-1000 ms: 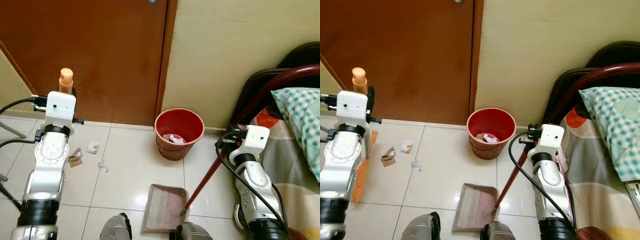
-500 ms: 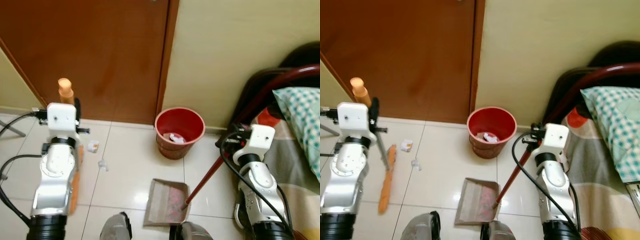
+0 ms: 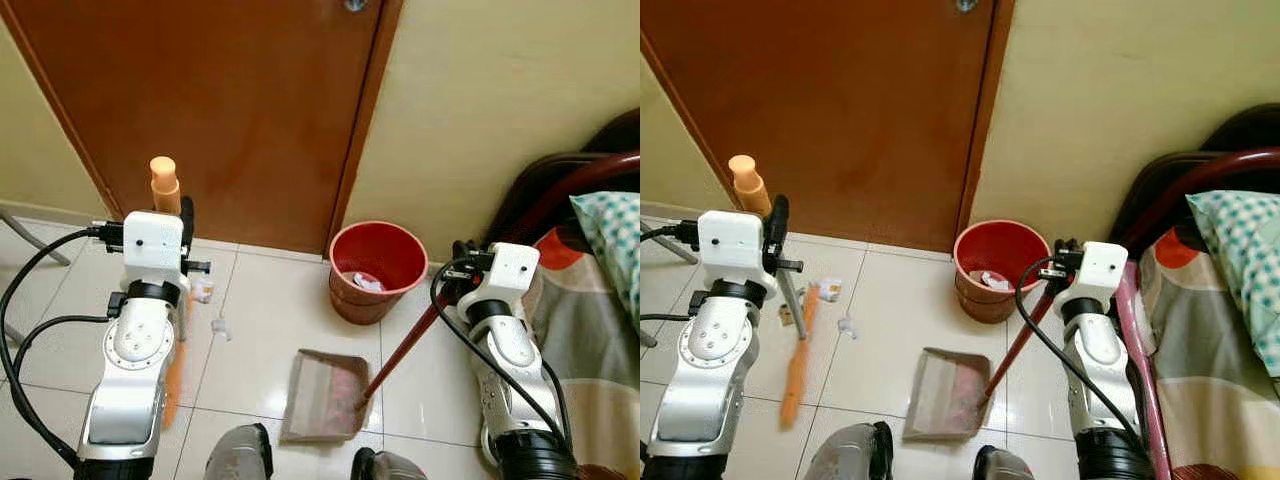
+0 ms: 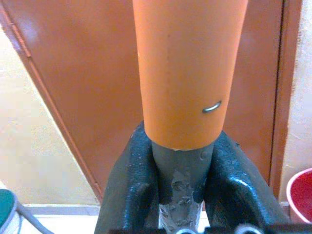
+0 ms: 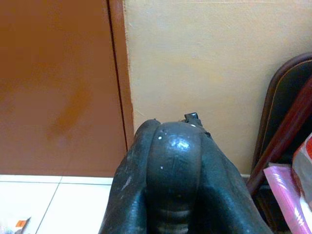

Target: Sweep floor

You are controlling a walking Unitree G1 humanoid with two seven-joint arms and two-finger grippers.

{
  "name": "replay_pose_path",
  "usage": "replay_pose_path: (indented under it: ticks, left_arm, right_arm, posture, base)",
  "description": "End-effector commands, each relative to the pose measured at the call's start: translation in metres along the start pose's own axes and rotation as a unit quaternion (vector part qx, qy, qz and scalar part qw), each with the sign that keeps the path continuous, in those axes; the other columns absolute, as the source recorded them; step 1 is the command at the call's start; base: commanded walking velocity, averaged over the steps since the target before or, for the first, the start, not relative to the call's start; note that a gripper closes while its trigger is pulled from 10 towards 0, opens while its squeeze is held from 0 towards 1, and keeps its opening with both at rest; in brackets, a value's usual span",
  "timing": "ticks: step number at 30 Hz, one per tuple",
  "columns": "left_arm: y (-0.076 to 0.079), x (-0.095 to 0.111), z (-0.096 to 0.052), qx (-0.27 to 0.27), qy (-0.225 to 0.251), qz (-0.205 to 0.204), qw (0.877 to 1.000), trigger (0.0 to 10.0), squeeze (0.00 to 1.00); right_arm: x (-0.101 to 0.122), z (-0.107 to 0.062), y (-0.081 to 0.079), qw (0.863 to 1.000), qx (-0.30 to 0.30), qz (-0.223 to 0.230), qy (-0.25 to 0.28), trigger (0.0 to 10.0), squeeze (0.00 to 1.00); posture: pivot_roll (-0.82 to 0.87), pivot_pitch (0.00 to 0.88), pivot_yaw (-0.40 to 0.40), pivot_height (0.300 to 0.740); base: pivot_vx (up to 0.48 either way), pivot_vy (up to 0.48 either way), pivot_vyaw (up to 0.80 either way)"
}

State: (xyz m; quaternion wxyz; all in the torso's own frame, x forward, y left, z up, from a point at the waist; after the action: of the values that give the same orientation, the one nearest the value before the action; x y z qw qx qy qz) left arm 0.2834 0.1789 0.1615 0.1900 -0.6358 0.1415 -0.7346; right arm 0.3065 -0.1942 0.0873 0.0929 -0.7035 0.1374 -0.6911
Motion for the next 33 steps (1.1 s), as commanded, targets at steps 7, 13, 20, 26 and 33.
replay_pose_path:
  ticks: [7,13,20,26,33]
  left_arm:
    - [0.012,0.009,-0.007,-0.016,0.018,-0.001,1.000,10.0,0.00]
    - [0.019,0.011,-0.006,-0.026,0.020,-0.005,0.999,10.0,0.00]
    - [0.024,0.007,-0.005,-0.034,0.017,-0.006,0.999,10.0,0.00]
    - [0.026,0.007,-0.005,-0.039,0.017,-0.007,0.999,10.0,0.00]
    - [0.024,0.015,-0.002,-0.036,0.044,0.009,0.998,10.0,0.00]
  right_arm:
    - [0.002,0.001,0.004,1.000,-0.012,-0.002,0.013,10.0,0.00]
    - [-0.001,0.002,0.003,1.000,-0.011,-0.004,0.009,10.0,0.00]
    - [-0.002,0.005,0.003,1.000,-0.012,-0.005,0.010,10.0,0.00]
    - [-0.003,0.005,0.000,1.000,-0.015,-0.002,0.014,10.0,0.00]
    - [0.004,0.012,-0.002,0.999,-0.017,-0.003,0.032,10.0,0.00]
  posture:
    - [0.07,0.055,-0.055,0.740]
    - [0.07,0.031,-0.057,0.740]
    - [0.07,0.015,-0.053,0.740]
    - [0.07,0.019,-0.041,0.740]
    - [0.06,0.023,-0.028,0.740]
  base:
    - [0.000,0.324,0.00]
    - [0.000,0.340,0.00]
    - [0.000,0.374,0.00]
    - [0.000,0.376,0.00]
    - [0.000,0.100,0.00]
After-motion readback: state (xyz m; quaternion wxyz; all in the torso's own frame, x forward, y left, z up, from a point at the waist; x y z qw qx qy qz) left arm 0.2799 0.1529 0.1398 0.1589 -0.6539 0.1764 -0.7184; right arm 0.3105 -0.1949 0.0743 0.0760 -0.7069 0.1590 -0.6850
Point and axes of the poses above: a point about 5 cm out from each wrist's last joint towards the gripper, its own z axis pointing out of the wrist towards the gripper, its own x axis along the axis of the wrist's last joint, y = z × x, the point moved 2 cm from there along z, pointing out of the wrist towards the gripper, and after that the axes turned 12 degrees about z, right-handed, at the moved point
